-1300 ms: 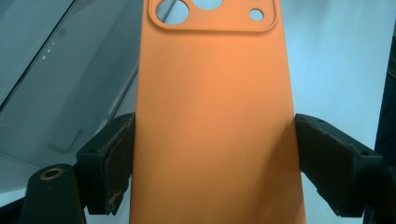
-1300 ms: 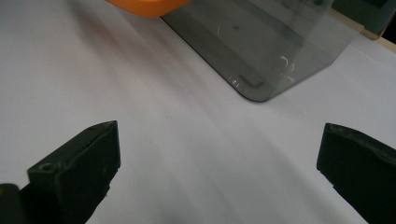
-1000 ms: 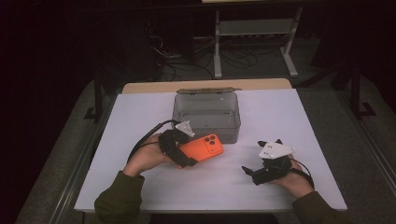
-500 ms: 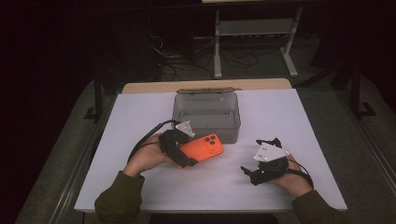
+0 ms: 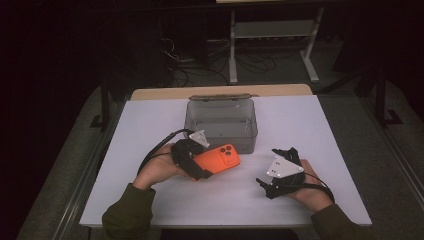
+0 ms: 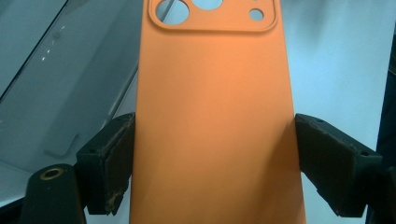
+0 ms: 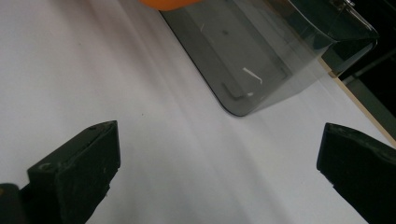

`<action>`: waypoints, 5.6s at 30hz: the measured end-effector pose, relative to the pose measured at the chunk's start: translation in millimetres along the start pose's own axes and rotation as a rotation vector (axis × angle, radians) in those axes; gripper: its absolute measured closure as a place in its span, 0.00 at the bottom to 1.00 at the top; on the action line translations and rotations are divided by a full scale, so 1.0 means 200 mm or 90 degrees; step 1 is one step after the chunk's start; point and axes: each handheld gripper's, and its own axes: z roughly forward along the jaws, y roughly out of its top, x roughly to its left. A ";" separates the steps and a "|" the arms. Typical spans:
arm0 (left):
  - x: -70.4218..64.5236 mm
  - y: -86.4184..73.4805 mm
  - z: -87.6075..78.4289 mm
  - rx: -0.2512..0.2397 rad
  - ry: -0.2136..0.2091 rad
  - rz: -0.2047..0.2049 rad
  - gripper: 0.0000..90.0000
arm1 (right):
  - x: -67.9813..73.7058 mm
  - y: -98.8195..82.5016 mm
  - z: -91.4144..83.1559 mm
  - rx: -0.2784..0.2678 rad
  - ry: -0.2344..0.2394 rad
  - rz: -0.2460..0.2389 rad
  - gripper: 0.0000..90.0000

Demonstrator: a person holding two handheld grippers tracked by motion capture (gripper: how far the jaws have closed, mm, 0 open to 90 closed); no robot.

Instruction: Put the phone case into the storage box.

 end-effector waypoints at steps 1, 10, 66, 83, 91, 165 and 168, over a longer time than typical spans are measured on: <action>0.00 0.00 0.00 -0.001 0.000 0.000 0.18 | 0.00 0.00 0.00 0.001 -0.002 -0.004 0.00; 0.00 0.00 0.00 -0.001 0.002 0.000 0.18 | 0.03 0.00 0.01 0.009 -0.026 -0.046 0.00; -0.01 0.00 0.01 0.004 -0.004 0.003 0.18 | 0.15 0.04 0.00 0.027 -0.199 -0.307 0.00; -0.01 0.01 0.01 0.005 -0.003 0.004 0.18 | 0.19 0.05 0.00 0.033 -0.249 -0.394 0.00; -0.01 0.01 0.01 0.004 -0.003 0.002 0.18 | 0.21 0.04 0.01 0.040 -0.272 -0.449 0.00; -0.02 0.01 0.00 0.000 -0.003 0.002 0.18 | 0.33 0.26 0.14 -0.035 -0.285 -0.523 0.00; -0.02 0.01 0.00 -0.002 -0.002 0.003 0.18 | 0.34 0.27 0.14 -0.038 -0.285 -0.523 0.00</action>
